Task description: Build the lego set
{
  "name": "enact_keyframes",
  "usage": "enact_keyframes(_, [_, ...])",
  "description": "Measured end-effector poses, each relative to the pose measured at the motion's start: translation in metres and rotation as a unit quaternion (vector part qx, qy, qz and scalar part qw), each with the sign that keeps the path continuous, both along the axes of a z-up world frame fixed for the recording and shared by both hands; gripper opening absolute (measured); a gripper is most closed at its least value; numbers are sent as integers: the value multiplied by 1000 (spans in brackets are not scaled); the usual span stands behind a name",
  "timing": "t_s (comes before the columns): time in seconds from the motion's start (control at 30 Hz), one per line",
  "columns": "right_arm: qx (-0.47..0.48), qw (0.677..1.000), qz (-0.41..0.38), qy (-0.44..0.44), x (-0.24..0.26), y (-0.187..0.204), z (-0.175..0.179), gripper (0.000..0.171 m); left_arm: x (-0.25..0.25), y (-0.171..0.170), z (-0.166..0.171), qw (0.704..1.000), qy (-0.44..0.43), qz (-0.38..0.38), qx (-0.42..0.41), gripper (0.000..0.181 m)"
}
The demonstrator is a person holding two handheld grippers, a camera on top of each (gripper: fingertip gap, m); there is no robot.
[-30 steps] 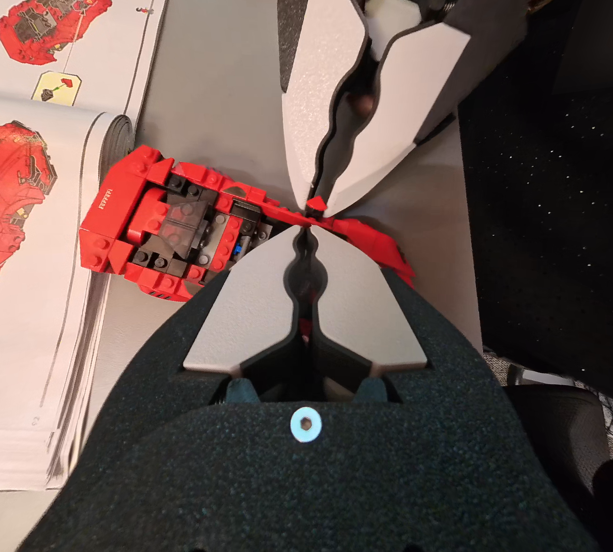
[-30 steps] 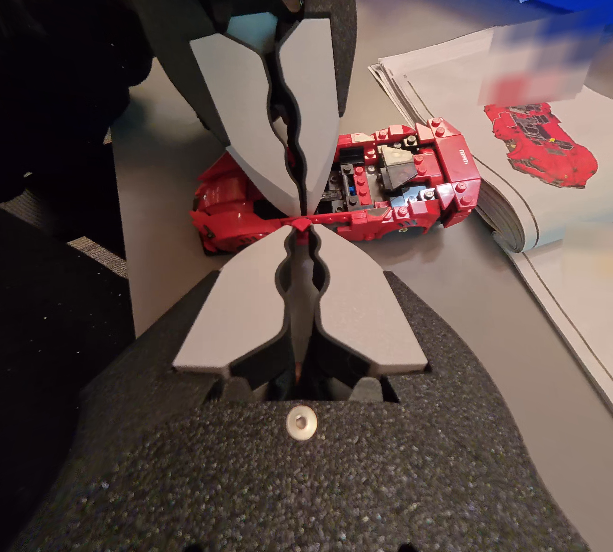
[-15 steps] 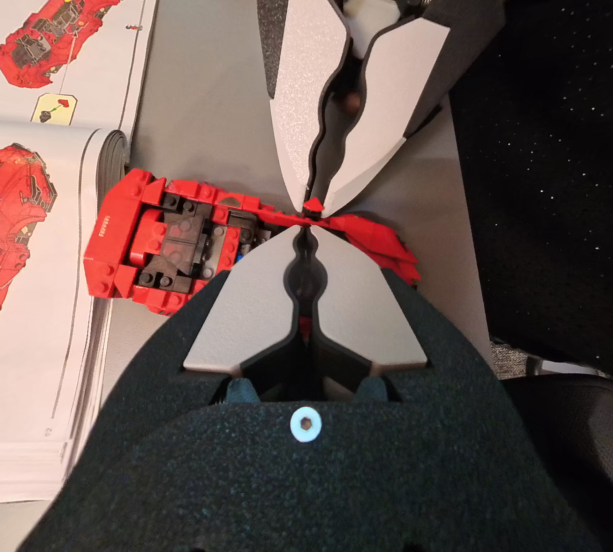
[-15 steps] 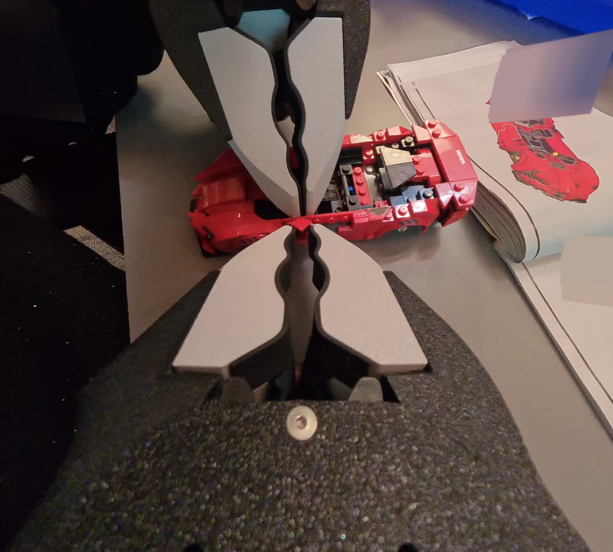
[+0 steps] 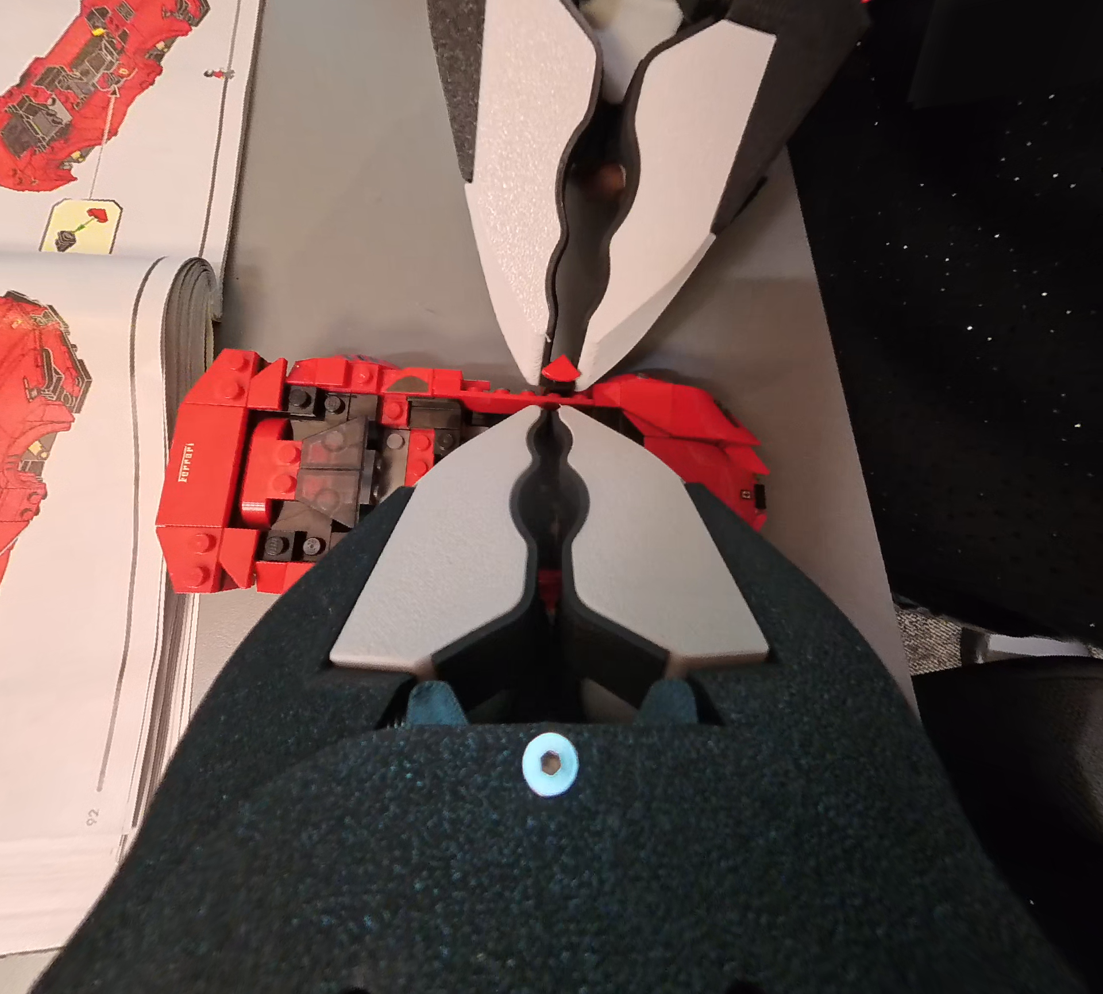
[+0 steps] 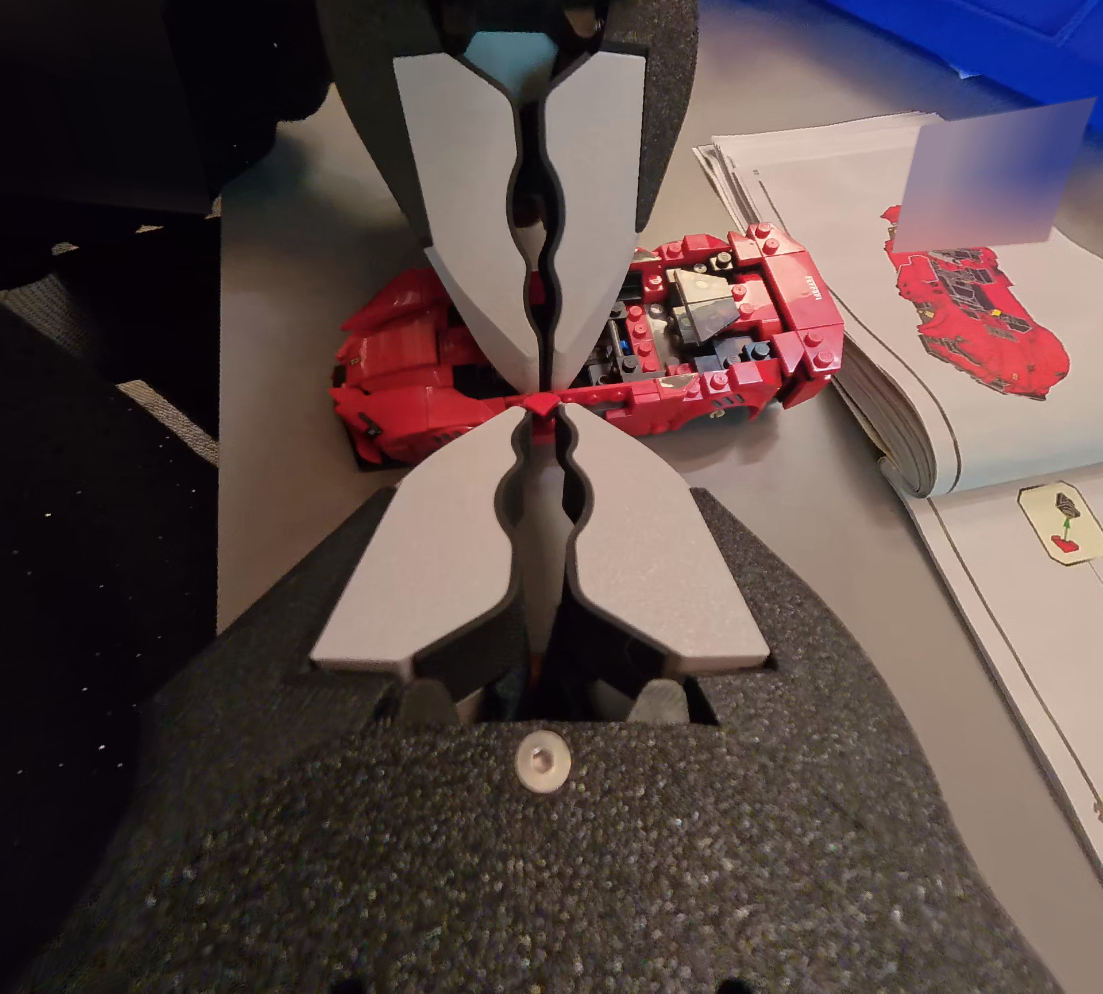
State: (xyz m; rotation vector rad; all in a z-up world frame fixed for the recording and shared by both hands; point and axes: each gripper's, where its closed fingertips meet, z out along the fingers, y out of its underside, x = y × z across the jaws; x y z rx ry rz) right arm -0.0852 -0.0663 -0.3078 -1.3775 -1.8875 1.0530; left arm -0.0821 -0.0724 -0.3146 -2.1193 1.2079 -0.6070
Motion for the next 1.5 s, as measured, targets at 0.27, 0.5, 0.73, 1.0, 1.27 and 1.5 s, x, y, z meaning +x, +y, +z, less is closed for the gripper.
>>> enact_keyframes(0.27, [-19,1000,6,-8,0,0,-1,7,0,2,-1,1000,-10,7,1,0])
enact_keyframes(0.5, [-12,1000,5,-5,-1,0,-1,7,-2,4,1,1000,-1,10,9,0])
enact_keyframes(0.73, [-6,1000,7,-3,-1,0,-1,7,-1,4,1,1000,1,9,12,0])
enact_keyframes(1.0, [1,1000,8,0,-2,-1,-1,7,-1,4,1,1000,4,11,11,0])
enact_keyframes(1.27, [7,1000,7,3,-3,0,-1,7,-3,6,0,1000,0,26,9,0])
enact_keyframes(1.5, [-3,1000,8,-1,-2,0,-1,10,-4,5,2,999,-16,37,5,0])
